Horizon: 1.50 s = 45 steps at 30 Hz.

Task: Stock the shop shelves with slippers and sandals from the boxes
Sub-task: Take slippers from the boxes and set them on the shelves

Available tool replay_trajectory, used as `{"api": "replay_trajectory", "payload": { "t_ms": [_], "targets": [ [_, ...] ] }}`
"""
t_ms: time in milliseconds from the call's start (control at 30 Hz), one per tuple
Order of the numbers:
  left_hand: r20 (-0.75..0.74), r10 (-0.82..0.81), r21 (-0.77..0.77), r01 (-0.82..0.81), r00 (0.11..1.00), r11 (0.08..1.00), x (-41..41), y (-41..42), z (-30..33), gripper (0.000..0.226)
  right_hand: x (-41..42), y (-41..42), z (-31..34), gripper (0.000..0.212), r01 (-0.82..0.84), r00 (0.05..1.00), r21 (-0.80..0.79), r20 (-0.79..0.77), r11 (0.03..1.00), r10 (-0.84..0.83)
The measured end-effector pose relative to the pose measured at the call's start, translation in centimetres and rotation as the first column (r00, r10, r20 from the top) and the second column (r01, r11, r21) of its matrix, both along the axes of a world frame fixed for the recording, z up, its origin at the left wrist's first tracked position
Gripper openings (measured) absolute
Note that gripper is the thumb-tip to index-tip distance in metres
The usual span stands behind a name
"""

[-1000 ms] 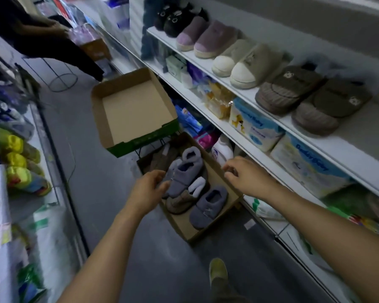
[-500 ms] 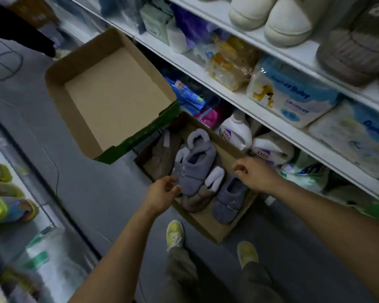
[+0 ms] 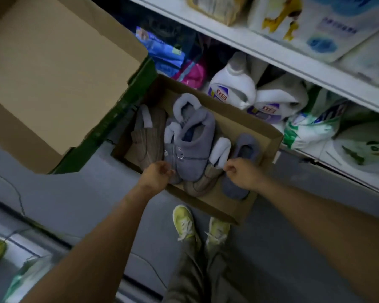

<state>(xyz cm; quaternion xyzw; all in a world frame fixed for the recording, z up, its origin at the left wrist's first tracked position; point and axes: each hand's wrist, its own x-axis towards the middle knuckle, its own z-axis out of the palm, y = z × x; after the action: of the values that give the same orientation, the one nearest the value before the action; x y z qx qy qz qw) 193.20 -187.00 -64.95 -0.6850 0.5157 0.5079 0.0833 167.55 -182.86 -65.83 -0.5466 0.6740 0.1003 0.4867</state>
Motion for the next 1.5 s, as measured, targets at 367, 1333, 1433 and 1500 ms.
{"api": "replay_trajectory", "payload": {
  "t_ms": [367,1333,1433,1500],
  "targets": [
    [0.098,0.324,-0.049,-0.321,0.941,0.946,4.1,-2.3,-11.2,0.064,3.6,-1.7,-10.7,0.044,0.074,0.997,0.018,-0.033,0.997,-0.073],
    [-0.055,0.961,0.466,-0.844,0.271,0.265,4.7,-4.1,-15.0,0.047,4.6,-0.6,-15.7,0.068,0.273,0.962,-0.021,-0.013,0.962,-0.273],
    [-0.151,0.982,0.574,-0.798,0.118,0.184,4.9,-3.1,-14.1,0.045,4.2,-0.3,-14.6,0.064,0.179,0.981,0.001,-0.075,0.984,-0.178],
    [-0.221,0.968,0.578,-0.784,0.118,0.227,4.7,-2.4,-13.2,0.041,3.5,-0.3,-13.6,0.056,0.136,0.987,0.029,-0.092,0.99,-0.133]
  ]
}}
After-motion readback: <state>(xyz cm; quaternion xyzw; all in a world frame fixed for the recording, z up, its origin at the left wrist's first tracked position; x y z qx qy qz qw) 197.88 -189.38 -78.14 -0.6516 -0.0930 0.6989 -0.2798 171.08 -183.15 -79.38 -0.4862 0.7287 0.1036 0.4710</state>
